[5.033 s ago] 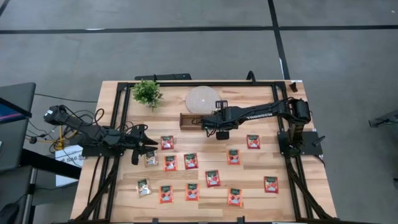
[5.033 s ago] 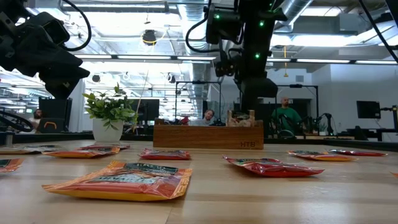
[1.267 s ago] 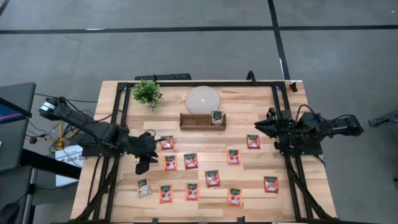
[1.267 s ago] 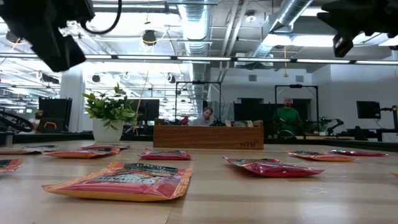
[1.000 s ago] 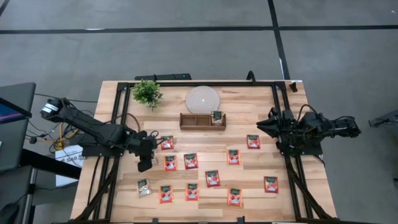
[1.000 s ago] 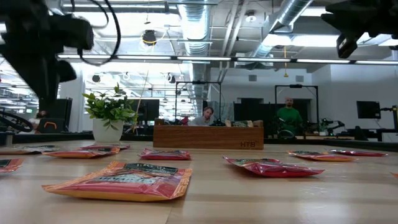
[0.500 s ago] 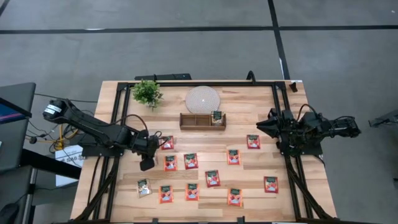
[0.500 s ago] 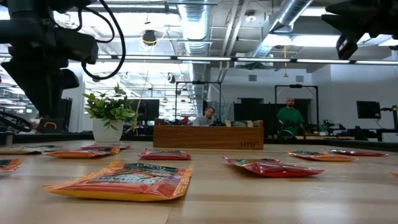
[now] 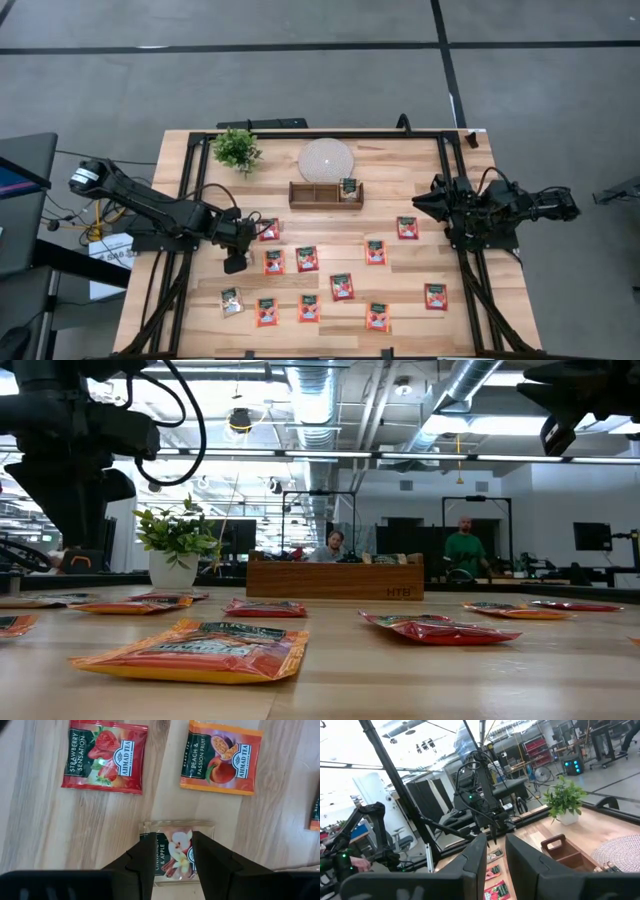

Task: Pick & Place Tea
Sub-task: Put the brown tea bag into the right section of the wooden organizer

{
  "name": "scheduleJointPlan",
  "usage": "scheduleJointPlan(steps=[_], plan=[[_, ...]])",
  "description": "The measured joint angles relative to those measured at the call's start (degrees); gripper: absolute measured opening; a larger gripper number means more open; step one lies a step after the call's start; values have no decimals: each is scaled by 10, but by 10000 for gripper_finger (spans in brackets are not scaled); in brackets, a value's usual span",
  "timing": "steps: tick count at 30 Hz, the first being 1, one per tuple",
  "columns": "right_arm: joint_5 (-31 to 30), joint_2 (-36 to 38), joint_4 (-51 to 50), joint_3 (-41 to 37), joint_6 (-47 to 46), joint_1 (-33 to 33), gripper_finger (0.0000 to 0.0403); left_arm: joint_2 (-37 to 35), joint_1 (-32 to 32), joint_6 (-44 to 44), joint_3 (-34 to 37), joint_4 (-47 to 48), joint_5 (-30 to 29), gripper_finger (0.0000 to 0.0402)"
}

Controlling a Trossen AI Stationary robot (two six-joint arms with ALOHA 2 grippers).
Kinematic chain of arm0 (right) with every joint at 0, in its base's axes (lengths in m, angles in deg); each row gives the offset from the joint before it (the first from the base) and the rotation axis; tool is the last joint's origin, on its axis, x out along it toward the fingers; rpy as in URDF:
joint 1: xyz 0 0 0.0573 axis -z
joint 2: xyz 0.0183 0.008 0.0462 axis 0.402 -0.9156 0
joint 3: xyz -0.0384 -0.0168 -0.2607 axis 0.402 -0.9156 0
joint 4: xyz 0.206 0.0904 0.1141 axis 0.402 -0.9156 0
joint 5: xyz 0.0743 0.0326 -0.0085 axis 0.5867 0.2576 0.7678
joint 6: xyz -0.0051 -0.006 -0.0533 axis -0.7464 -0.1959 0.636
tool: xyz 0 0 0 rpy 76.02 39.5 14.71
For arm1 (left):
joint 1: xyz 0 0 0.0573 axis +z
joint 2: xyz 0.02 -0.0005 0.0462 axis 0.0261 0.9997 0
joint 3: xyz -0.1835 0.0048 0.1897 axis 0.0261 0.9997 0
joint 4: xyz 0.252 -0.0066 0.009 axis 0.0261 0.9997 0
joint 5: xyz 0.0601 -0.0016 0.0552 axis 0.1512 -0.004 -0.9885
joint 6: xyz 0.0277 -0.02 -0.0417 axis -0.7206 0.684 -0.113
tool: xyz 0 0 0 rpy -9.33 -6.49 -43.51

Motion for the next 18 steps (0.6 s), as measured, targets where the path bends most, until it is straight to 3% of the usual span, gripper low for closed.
scheduleJointPlan(steps=[4, 11, 18], plan=[[0, 0, 0, 0, 0, 0, 66, 0, 0, 0, 0, 0, -8, 117], [0, 0, 0, 0, 0, 0, 66, 0, 0, -1, 0, 0, -77, 117], [0, 0, 0, 0, 1, 0, 66, 0, 0, 12, 0, 32, -82, 117]])
